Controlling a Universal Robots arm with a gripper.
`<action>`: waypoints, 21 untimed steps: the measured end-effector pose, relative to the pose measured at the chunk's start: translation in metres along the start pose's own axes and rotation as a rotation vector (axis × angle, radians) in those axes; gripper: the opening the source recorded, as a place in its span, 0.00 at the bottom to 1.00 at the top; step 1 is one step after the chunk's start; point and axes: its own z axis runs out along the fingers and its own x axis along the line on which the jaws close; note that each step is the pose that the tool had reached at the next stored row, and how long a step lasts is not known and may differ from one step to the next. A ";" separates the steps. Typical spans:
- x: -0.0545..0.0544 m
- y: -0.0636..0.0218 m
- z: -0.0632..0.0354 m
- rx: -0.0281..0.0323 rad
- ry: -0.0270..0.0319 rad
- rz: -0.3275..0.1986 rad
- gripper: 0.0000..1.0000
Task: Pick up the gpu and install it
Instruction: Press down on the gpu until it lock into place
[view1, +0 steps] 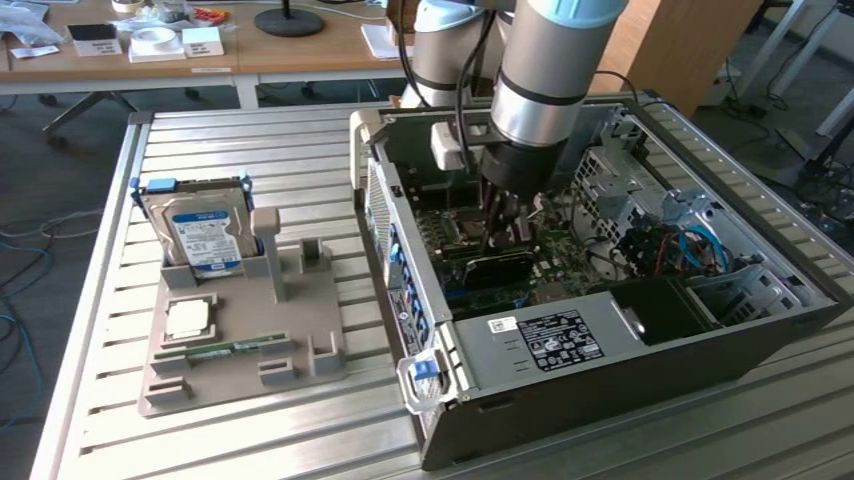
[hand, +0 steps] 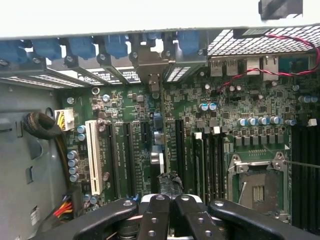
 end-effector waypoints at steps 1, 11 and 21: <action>0.000 0.0000 0.0007 0.0000 -0.0002 0.000 0.11; 0.000 0.0001 0.0042 -0.0001 -0.0001 0.000 0.11; -0.001 0.0001 0.0057 0.0000 -0.0008 -0.001 0.11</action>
